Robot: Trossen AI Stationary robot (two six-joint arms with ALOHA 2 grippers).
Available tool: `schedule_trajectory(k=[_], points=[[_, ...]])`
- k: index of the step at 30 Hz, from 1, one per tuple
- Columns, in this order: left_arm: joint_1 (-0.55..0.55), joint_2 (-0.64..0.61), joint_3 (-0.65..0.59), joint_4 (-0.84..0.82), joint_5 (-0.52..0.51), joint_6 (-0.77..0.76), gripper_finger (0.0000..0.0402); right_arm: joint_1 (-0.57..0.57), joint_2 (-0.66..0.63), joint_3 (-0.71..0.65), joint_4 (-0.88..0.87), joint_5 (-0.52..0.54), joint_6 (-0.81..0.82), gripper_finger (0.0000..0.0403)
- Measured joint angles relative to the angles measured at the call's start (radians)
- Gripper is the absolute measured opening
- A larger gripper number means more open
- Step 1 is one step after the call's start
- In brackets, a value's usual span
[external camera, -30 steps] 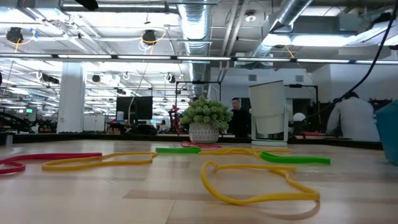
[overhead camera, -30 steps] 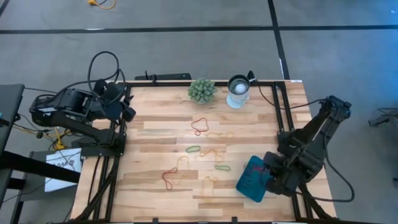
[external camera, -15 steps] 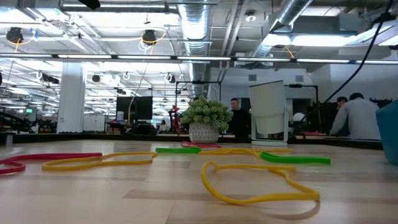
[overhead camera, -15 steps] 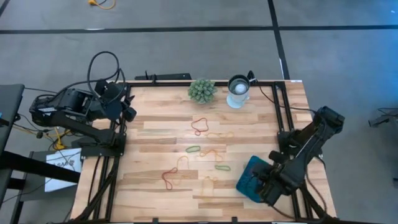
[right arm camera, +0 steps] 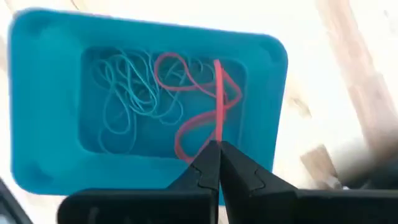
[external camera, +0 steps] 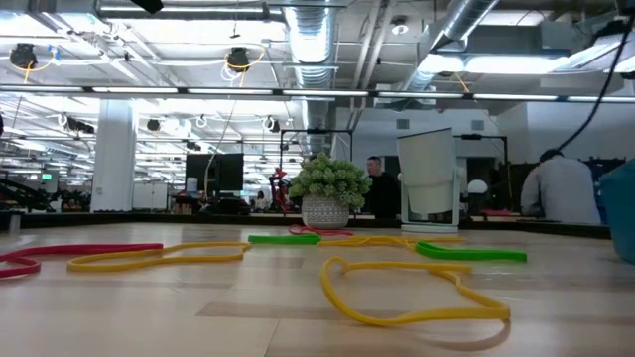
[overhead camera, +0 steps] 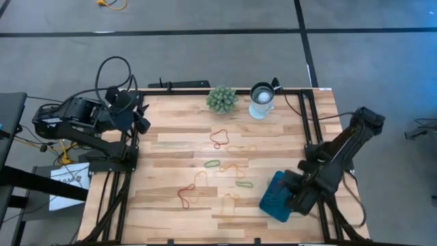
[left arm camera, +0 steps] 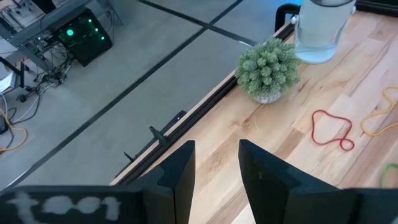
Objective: Pick and place items into bin
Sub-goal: Put the red rubber band into the blue bin
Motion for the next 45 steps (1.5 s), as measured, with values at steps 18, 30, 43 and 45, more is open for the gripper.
schedule_trajectory(k=[18,30,43,45], points=[[0.0,0.0,0.0,0.084,-0.001,0.082,0.0114,-0.215,-0.02,-0.228,0.336,-0.178,-0.133,0.0001],[0.0,0.0,0.0,0.078,0.023,0.082,0.0114,-0.279,0.0,-0.227,0.373,-0.306,-0.202,0.0065],[0.0,0.0,0.0,0.064,0.026,0.081,0.0114,-0.279,-0.002,-0.182,0.361,-0.381,-0.202,0.0088],[0.0,0.0,0.0,0.064,0.026,0.081,0.0114,-0.279,-0.002,-0.149,0.338,-0.379,-0.213,0.0088]])
